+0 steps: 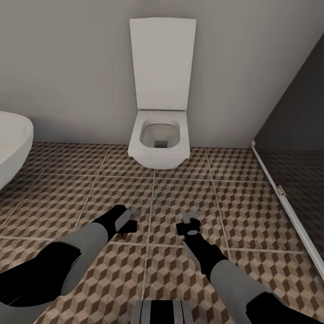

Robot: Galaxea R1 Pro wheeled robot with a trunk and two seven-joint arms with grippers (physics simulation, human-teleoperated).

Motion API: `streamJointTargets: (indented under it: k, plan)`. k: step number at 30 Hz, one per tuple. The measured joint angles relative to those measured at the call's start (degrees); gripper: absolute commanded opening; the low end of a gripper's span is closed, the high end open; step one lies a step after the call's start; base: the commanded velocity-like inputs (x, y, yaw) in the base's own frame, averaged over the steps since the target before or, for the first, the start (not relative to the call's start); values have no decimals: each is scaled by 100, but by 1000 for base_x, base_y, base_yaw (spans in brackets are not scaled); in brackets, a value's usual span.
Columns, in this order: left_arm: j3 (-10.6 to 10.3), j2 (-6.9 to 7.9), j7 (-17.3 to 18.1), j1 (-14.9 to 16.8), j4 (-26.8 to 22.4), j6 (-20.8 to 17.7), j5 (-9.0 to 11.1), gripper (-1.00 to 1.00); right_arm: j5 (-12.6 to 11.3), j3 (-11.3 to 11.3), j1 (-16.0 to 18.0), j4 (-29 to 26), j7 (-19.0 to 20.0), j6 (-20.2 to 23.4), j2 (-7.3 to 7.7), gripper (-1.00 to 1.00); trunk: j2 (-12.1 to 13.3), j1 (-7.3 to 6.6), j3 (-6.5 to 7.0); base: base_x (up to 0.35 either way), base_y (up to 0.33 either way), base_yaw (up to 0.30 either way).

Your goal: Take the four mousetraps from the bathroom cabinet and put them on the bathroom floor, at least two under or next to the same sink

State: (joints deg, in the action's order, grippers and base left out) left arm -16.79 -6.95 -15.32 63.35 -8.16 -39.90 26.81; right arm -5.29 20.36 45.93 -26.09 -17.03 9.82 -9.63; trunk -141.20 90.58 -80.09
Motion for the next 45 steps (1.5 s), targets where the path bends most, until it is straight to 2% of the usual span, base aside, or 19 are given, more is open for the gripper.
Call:
streamJointTargets:
  k: [5,25,37,45]
  plan:
    - [0,0,0,0,0,0,-4,-100,0,0,0,0,-4,0,0,-100,-201,110,-136,0,0,0]
    - [0,0,0,2,0,0,-1,-100,0,0,0,0,-6,0,0,-100,-229,162,-762,0,0,0]
    - [0,14,0,2,0,23,-8,-100,2,0,1,0,-7,0,0,-100,-229,161,-777,2,0,0]
    - [-3,26,-2,0,1,26,-7,-100,2,0,1,0,-7,0,0,-100,-229,158,-777,245,0,0]
